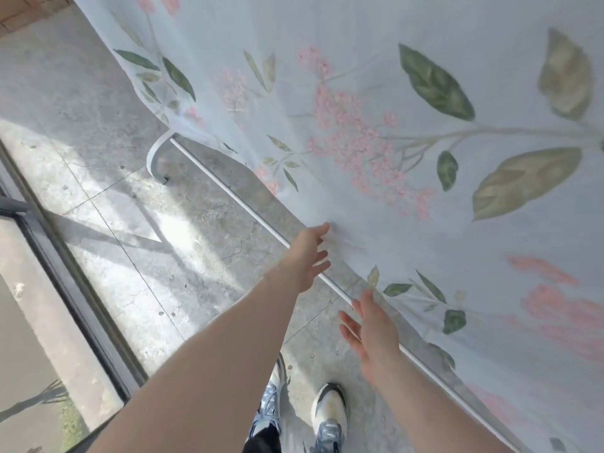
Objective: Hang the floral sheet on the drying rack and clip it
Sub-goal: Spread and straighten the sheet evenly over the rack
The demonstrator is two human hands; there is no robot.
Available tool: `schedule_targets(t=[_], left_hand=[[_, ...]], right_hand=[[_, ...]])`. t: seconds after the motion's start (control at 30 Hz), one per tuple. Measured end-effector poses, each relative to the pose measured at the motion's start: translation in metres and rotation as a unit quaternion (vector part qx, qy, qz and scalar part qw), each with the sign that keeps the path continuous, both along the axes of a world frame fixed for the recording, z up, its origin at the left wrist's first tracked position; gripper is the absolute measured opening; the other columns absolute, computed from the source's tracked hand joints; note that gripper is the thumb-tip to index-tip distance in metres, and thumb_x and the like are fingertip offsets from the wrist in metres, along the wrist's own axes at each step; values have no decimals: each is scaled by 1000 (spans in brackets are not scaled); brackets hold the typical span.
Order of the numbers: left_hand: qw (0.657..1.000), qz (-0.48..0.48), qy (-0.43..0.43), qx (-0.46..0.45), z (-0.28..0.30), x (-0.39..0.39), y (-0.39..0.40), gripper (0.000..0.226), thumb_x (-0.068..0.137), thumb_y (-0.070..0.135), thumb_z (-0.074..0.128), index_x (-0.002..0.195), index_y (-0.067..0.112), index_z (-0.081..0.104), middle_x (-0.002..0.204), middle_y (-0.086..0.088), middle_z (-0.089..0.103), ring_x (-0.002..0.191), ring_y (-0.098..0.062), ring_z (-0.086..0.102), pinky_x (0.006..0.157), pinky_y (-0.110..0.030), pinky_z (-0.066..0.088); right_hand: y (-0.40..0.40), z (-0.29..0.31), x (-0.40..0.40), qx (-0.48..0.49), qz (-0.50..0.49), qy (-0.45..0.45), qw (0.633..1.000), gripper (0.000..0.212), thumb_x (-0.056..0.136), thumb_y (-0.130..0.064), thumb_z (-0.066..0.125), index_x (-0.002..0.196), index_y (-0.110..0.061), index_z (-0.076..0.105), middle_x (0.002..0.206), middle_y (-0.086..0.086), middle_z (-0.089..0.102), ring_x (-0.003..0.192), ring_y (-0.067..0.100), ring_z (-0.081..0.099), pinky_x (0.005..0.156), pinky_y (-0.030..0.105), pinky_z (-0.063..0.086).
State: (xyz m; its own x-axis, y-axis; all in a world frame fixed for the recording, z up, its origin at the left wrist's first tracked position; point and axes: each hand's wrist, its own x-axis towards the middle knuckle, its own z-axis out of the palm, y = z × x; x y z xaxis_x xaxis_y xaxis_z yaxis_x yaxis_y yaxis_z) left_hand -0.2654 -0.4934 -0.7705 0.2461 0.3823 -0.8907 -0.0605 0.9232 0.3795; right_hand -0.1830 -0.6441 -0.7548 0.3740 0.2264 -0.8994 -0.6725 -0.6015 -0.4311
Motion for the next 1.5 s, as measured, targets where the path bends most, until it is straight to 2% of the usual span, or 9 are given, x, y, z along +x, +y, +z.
schedule_targets(t=[0.13,0.3,0.5,0.63,0.87,1.0,1.17,1.3,1.5], left_hand=[[999,41,-4,9,-13,21,7,44,94,22,72,135,12,59,129,-3,65,116,-23,65,108,-40,51],[999,19,30,38,-14,18,3,41,88,16,81,125,6,66,104,-2,78,75,-11,75,60,-19,56],[996,5,80,36,-7,6,2,49,81,19,89,120,5,63,87,-1,71,51,-7,63,44,-18,44],[988,-4,143,56,-1,-5,-3,48,74,31,93,108,14,63,100,2,71,78,-13,64,57,-25,44],[981,26,167,93,4,-12,-24,33,76,23,93,93,18,65,92,7,71,81,-6,66,58,-15,45],[978,-1,186,99,2,-10,-23,36,76,27,93,98,16,67,89,10,68,76,-1,61,57,-14,43],[966,-44,231,104,-6,-9,-12,44,77,35,91,103,15,62,87,9,62,78,-12,60,79,-29,47],[953,-91,272,94,-4,-13,-2,48,78,43,88,104,15,60,97,0,64,90,-24,61,76,-32,48],[952,-170,248,54,13,-35,-17,44,77,48,89,99,15,70,96,0,73,84,-16,69,68,-30,55]], right_hand=[[-3,-8,14,22,-35,11,999,70,98,-48,61,157,-18,37,128,-8,66,98,13,75,81,30,59],[5,-7,31,19,-131,26,991,59,91,-45,72,137,-12,55,126,-2,66,98,12,74,66,23,60],[9,-5,33,73,-256,116,957,31,77,-32,83,100,-18,67,68,-6,55,56,2,53,52,14,53],[5,-1,23,73,-293,135,944,19,85,-28,82,89,-18,66,64,-8,54,52,1,47,47,13,48],[-5,-5,2,25,-339,109,934,29,81,-37,84,94,-20,64,53,-11,42,38,2,34,37,12,34],[-2,-14,0,-52,-310,54,948,41,75,-47,87,91,-15,65,58,-6,47,46,3,38,38,14,39],[10,-26,3,-102,-271,23,957,51,77,-50,85,101,-9,67,72,-3,57,52,5,44,49,16,44],[13,-30,7,-115,-221,40,968,61,76,-53,85,114,-8,67,82,-1,57,60,6,48,47,15,49],[-28,5,12,-131,-107,88,982,62,77,-60,79,107,-8,61,102,5,60,83,16,59,60,26,55]])
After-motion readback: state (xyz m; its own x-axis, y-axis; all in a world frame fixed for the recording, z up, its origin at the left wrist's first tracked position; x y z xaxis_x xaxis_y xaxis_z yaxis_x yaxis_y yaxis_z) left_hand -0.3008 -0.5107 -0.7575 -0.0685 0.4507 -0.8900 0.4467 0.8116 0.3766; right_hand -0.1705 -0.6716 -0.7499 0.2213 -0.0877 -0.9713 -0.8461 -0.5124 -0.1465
